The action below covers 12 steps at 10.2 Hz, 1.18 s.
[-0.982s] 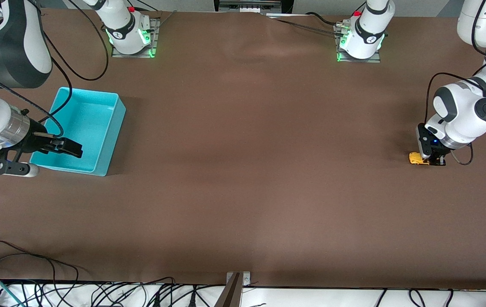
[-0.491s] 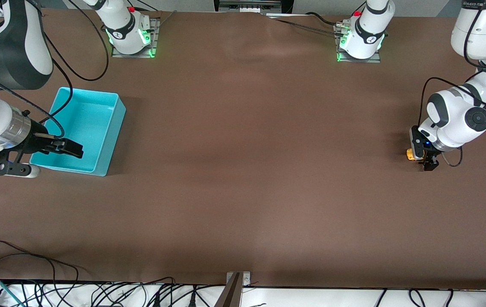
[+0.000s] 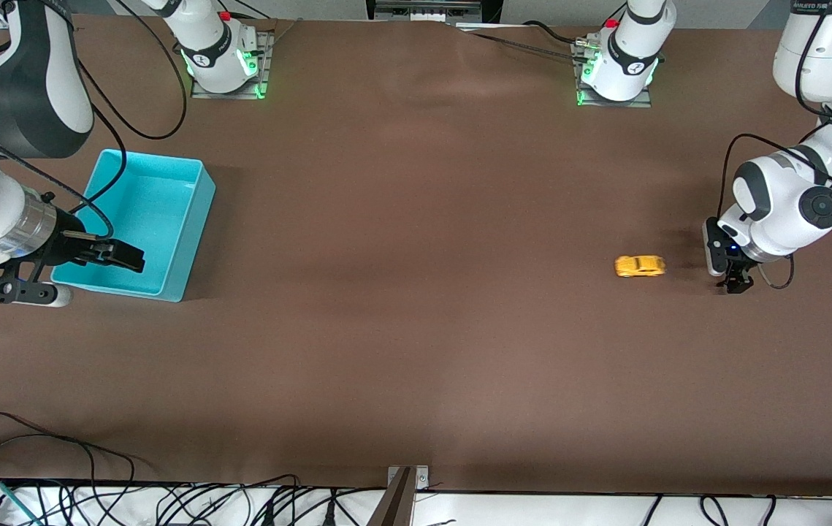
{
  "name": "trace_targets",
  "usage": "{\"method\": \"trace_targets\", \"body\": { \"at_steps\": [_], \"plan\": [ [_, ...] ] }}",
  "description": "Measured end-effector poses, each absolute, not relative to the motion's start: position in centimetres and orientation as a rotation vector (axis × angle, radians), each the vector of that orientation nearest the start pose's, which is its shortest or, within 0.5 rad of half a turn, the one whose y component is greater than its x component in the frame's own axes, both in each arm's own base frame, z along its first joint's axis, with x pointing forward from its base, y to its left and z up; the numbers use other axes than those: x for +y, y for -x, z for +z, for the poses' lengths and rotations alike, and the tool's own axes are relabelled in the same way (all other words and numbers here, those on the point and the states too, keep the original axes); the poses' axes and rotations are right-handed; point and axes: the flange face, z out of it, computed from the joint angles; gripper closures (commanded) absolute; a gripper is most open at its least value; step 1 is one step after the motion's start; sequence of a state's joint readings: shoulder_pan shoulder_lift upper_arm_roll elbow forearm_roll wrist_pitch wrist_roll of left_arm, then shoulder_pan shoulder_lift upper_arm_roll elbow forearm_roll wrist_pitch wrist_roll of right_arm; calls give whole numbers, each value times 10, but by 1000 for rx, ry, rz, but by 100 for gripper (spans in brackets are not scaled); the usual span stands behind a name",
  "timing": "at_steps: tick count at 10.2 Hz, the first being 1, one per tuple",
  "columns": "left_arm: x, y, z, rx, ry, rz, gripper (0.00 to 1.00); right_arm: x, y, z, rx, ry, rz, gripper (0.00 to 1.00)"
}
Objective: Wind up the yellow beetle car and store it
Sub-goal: 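Push the yellow car with the left gripper toward the cyan box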
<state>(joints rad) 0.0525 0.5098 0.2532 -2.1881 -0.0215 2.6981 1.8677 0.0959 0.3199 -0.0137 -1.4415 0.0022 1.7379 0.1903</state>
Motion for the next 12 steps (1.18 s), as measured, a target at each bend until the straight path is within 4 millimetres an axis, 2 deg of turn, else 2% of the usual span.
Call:
{"method": "trace_targets", "body": {
  "at_steps": [2, 6, 12],
  "plan": [
    [172, -533, 165, 2170, 2159, 130, 0, 55, -654, 506, 170, 3142, 36, 0],
    [172, -544, 207, 2132, 2131, 56, 0, 55, -654, 506, 170, 3142, 37, 0],
    [172, -541, 205, 2136, 2136, 60, 0, 55, -655, 502, 169, 3143, 46, 0]
  ]
}}
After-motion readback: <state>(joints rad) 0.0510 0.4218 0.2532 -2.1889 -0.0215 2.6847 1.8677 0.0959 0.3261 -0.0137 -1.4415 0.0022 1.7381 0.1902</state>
